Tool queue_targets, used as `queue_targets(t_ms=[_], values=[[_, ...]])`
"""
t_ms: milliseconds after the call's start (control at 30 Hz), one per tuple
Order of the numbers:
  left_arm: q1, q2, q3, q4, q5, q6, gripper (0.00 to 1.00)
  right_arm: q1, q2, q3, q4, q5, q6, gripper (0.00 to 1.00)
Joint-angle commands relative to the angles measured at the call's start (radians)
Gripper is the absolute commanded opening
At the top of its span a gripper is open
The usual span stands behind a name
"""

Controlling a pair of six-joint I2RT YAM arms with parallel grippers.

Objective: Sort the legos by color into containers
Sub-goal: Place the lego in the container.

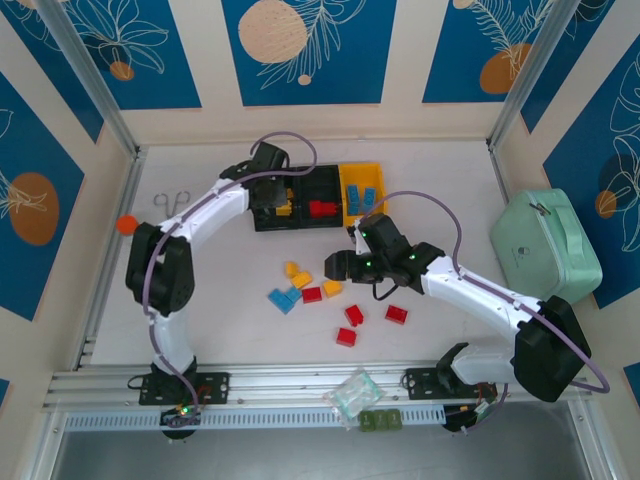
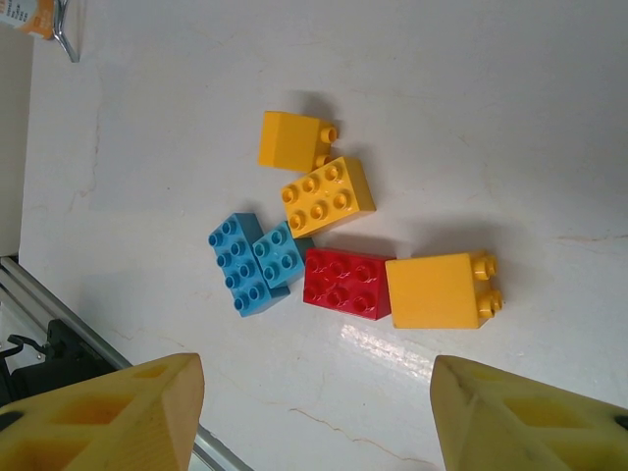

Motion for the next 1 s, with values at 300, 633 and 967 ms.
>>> queue_targets(t_ms=[300, 633, 967], values=[[0.031, 0.175, 0.157, -0.116, -0.008, 0.041, 0.28, 0.005, 0.003, 0.011, -0.019, 0.015, 0.004, 0.62], [0.031, 0.213, 0.184, -0.135, -0.031, 0.041, 0.38, 0.005, -0.004, -0.007, -0.016, 0.020, 0.012, 0.63], [0.030, 0.125, 0.152, -0.127, -0.012, 0.040, 0.50, 0.005, -0.004, -0.007, -0.022, 0.033, 0.010, 0.62]])
